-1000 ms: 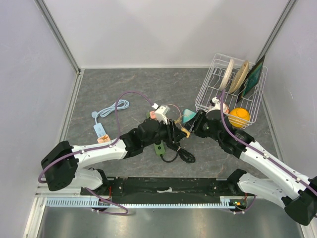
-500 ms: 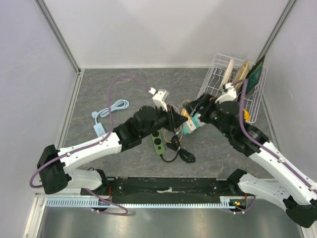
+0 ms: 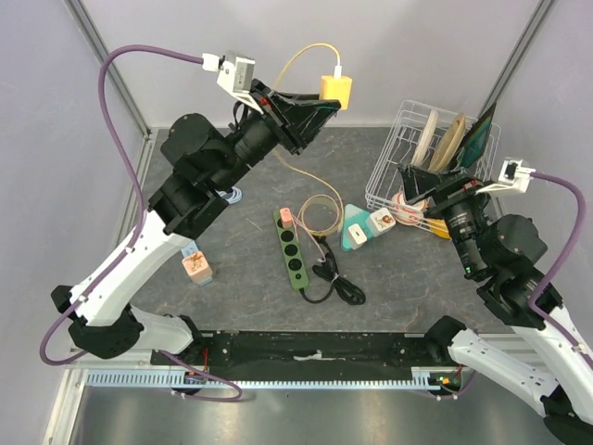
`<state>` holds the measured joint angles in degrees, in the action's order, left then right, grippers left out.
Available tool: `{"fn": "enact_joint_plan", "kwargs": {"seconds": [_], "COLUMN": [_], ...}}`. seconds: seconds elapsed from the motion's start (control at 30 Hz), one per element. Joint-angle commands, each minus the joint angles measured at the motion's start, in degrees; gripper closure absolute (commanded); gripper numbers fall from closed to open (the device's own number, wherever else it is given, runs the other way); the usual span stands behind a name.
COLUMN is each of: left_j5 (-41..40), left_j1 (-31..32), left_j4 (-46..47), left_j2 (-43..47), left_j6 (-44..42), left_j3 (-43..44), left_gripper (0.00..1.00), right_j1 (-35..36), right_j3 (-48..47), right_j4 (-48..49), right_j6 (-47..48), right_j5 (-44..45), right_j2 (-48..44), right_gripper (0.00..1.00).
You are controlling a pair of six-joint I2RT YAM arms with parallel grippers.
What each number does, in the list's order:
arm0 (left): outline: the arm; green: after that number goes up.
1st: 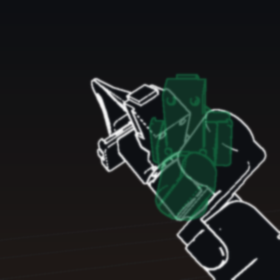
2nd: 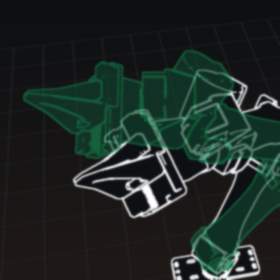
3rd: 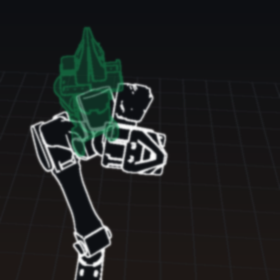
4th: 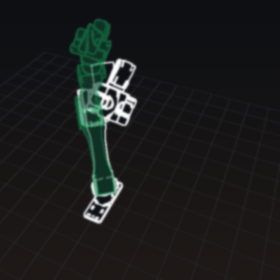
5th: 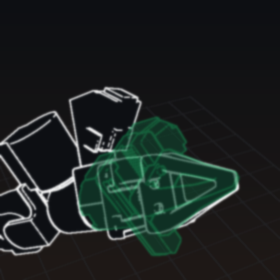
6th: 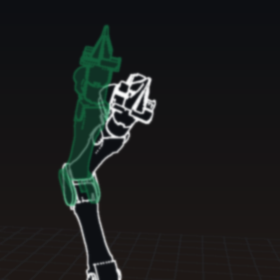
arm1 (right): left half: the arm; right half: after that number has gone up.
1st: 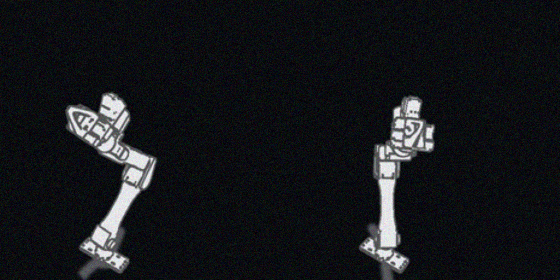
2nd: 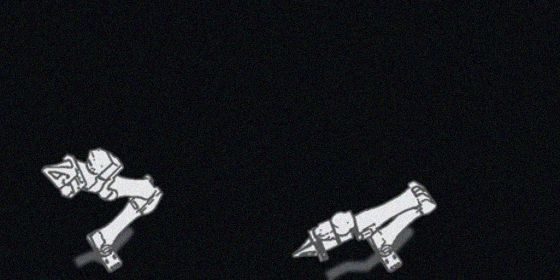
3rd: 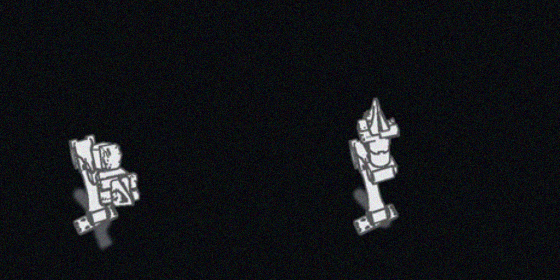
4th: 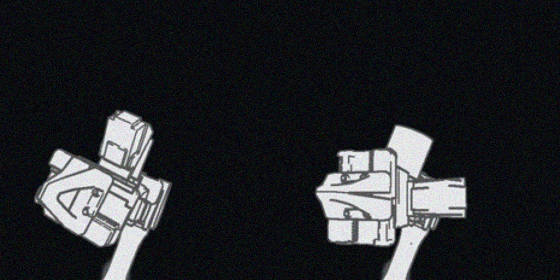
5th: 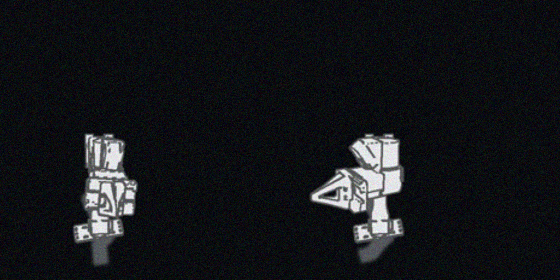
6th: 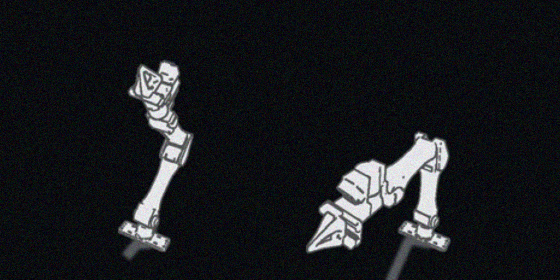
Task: Insert the plug
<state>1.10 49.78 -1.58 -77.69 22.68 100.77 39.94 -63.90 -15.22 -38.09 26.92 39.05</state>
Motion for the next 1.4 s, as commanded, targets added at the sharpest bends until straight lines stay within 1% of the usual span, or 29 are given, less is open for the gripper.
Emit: {"fn": "enact_joint_plan", "kwargs": {"seconds": [0.0, 0.03, 0.07, 0.1, 0.13, 0.17, 0.27, 0.3, 0.33, 0.43, 0.53, 0.57, 0.63, 0.67, 0.73, 0.77, 0.8, 0.83, 0.87, 0.93, 1.0, 1.13, 1.23, 1.3, 1.33, 1.37], "left_j5": [5.56, 7.58, 8.47, 9.35, 10.40, 11.02, 13.30, 13.83, 14.71, 16.38, 17.87, 18.14, 20.59, 21.39, 24.01, 24.90, 25.69, 27.09, 27.72, 28.95, 29.48, 30.10, 31.50, 32.03, 32.29, 32.38], "left_j1": [-2.39, -2.93, -3.46, -4.33, -4.69, -5.13, -5.92, -6.01, -6.10, -6.36, -6.45, -6.54, -7.85, -8.46, -9.96, -10.31, -10.58, -10.58, -10.58, -10.58, -10.58, -10.58, -10.58, -10.58, -10.58, -10.58], "left_j4": [-2.29, -0.19, 1.31, 3.50, 5.61, 8.76, 12.64, 13.35, 13.97, 16.61, 18.72, 19.25, 22.75, 24.42, 28.63, 30.05, 31.19, 32.77, 33.22, 34.19, 34.72, 34.55, 34.63, 34.89, 34.90, 34.90], "left_j2": [-0.37, 0.34, 1.22, 3.49, 4.47, 5.70, 8.87, 9.31, 10.44, 12.47, 13.97, 14.84, 15.46, 15.81, 15.55, 15.38, 14.77, 14.33, 13.89, 13.18, 13.09, 13.00, 12.48, 12.04, 11.78, 11.77], "left_j6": [0.33, 1.74, 3.15, 5.77, 7.02, 8.25, 11.77, 12.21, 12.65, 13.88, 14.15, 14.58, 15.81, 17.82, 19.59, 20.99, 21.61, 21.97, 22.49, 22.76, 23.11, 22.85, 22.94, 23.11, 23.20, 23.29], "left_j3": [-7.05, -9.95, -16.85, -20.49, -24.09, -30.40, -39.47, -41.25, -44.49, -49.77, -53.82, -54.79, -58.12, -59.10, -61.47, -62.01, -62.27, -62.45, -62.36, -62.10, -61.92, -61.40, -61.22, -61.13, -61.13, -61.13], "left_gripper": [0.98, 0.98, 0.98, 0.98, 0.98, 0.98, 0.98, 0.98, 0.98, 0.98, 0.98, 0.98, 0.98, 0.98, 0.98, 0.98, 0.98, 0.98, 0.98, 0.98, 0.98, 0.98, 0.98, 0.98, 0.98, 0.98], "right_j1": [-0.04, -0.04, -0.04, -0.04, -0.13, -0.04, -0.04, -0.04, -0.04, -0.22, -1.09, -1.53, -3.02, -3.81, -6.19, -6.89, -8.46, -9.17, -9.79, -11.55, -12.43, -12.87, -12.96, -13.05, -13.05, -13.05], "right_j3": [3.87, 4.74, 5.36, 5.89, 7.02, 7.47, 8.96, 9.40, 9.67, 10.54, 11.60, 12.04, 13.79, 14.50, 16.69, 17.57, 18.45, 20.03, 20.82, 22.40, 23.11, 23.64, 23.64, 23.64, 23.56, 23.47], "right_j4": [2.56, 2.83, 3.18, 3.88, 4.23, 4.50, 5.02, 5.64, 5.82, 7.40, 7.75, 7.84, 9.06, 9.94, 12.49, 14.06, 17.82, 19.60, 21.53, 26.46, 30.05, 33.32, 35.34, 36.83, 37.19, 37.28], "right_j6": [3.19, 3.54, 4.41, 4.86, 5.21, 5.74, 5.92, 5.92, 5.92, 6.00, 5.65, 5.48, 4.52, 4.16, 1.98, 1.18, -0.13, -1.36, -3.90, -6.03, -8.14, -9.72, -10.43, -10.78, -10.96, -10.96], "right_j5": [-4.39, -5.63, -6.95, -10.27, -11.61, -13.19, -18.46, -20.05, -23.45, -29.18, -32.00, -34.54, -37.36, -41.12, -45.00, -47.11, -51.05, -52.65, -54.58, -58.81, -60.83, -63.74, -64.71, -65.50, -65.85, -66.55], "right_j2": [-0.46, -0.46, -0.46, -0.55, -0.46, -0.12, 1.72, 2.60, 3.57, 6.91, 10.25, 11.56, 12.54, 13.33, 14.12, 14.39, 14.48, 14.65, 14.91, 15.44, 16.32, 17.99, 18.96, 19.31, 19.31, 19.57], "right_gripper": [0.04, 0.05, 0.05, 0.05, 0.06, 0.06, 0.06, 0.06, 0.06, 0.06, 0.06, 0.06, 0.06, 0.07, 0.09, 0.12, 0.12, 0.13, 0.16, 0.18, 0.22, 0.28, 0.36, 0.39, 0.44, 0.46]}}
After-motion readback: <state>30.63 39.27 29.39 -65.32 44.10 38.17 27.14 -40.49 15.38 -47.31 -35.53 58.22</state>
